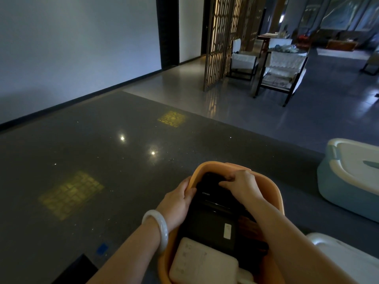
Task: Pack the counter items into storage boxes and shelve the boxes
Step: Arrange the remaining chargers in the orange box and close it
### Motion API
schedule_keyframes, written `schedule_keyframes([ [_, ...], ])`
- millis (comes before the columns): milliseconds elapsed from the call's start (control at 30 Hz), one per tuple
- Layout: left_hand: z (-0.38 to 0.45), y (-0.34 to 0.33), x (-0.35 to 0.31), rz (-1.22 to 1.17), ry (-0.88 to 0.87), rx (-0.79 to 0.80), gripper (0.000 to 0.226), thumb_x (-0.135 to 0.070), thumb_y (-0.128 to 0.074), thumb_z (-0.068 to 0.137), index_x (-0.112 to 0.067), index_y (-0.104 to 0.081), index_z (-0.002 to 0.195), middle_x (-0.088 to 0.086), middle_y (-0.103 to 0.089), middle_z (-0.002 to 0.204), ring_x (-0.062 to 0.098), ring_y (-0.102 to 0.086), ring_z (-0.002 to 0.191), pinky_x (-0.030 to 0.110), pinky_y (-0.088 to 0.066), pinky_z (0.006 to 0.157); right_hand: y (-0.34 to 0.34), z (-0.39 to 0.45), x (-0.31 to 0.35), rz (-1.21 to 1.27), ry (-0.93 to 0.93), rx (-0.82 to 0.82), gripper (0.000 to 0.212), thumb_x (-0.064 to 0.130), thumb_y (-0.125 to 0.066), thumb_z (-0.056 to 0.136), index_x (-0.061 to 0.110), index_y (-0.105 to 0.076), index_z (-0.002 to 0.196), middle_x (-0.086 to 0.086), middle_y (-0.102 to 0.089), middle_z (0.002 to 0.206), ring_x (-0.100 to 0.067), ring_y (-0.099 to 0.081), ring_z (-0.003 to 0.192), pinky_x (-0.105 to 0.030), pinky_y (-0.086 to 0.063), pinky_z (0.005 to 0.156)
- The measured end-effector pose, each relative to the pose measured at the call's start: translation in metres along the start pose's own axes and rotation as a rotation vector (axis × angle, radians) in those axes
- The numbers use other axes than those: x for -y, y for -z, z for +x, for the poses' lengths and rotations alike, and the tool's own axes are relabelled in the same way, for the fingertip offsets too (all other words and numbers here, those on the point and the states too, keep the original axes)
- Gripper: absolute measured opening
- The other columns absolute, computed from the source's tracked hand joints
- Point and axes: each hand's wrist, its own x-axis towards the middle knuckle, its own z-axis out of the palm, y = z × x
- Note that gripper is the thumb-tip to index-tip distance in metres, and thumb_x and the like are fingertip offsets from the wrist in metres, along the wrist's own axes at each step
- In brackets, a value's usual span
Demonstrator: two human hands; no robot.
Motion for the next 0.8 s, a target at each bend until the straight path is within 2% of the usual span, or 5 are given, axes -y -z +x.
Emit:
schedule_keyframes([
  [233,-0.004,0.000,-0.007,0.039,0.011,-0.018,0.037,-0.047,-0.031,0.101,-0.048,-0.032,0.138,-0.003,-0.068,0.096,0.012,-0.068,0.084,0.032,-0.057,0.078,0.006,-0.008,-0.001,-0.048,0.053,-0.078,0.040,0.032,-0.065,0.088,0.027,-0.052,0.125,0.009,-0.058,0.076,0.002,-0.060,0.057,-0.011,-0.039,0.046],
  [400,-0.010,0.004,-0.010,0.032,0.027,-0.025,0.031,-0.051,-0.036,0.099,-0.043,-0.047,0.128,-0.002,-0.069,0.094,0.014,-0.068,0.083,0.039,-0.057,0.080,0.022,-0.012,0.020,-0.086,0.151,-0.125,0.013,0.033,-0.062,0.090,0.031,-0.060,0.102,0.014,-0.059,0.077,0.003,-0.061,0.057,-0.009,-0.040,0.043],
  [567,-0.023,0.018,-0.006,0.180,0.032,-0.104,0.046,-0.053,-0.039,0.098,-0.030,-0.039,0.138,-0.009,-0.061,0.088,0.005,-0.063,0.079,0.025,-0.051,0.069,0.022,-0.020,0.079,0.013,0.333,-0.070,0.016,0.029,-0.067,0.086,0.042,-0.057,0.088,0.016,-0.062,0.086,0.005,-0.061,0.074,-0.010,-0.043,0.056],
  [733,-0.059,0.062,0.027,0.370,0.132,-0.297,0.050,-0.052,-0.039,0.098,-0.025,-0.040,0.139,0.000,-0.061,0.121,0.019,-0.059,0.110,0.030,-0.045,0.087,-0.016,-0.029,0.151,-0.032,0.462,0.041,0.015,0.025,-0.072,0.083,0.024,-0.068,0.097,0.010,-0.066,0.089,-0.002,-0.062,0.080,-0.012,-0.046,0.069],
  [800,-0.083,0.089,0.048,0.428,0.195,-0.364,0.046,-0.050,-0.040,0.098,-0.023,-0.043,0.135,0.000,-0.059,0.122,0.019,-0.058,0.110,0.030,-0.045,0.087,-0.041,-0.037,0.183,-0.097,0.507,0.112,0.017,0.023,-0.072,0.083,0.019,-0.069,0.100,0.004,-0.068,0.094,-0.008,-0.062,0.085,-0.019,-0.049,0.078],
])
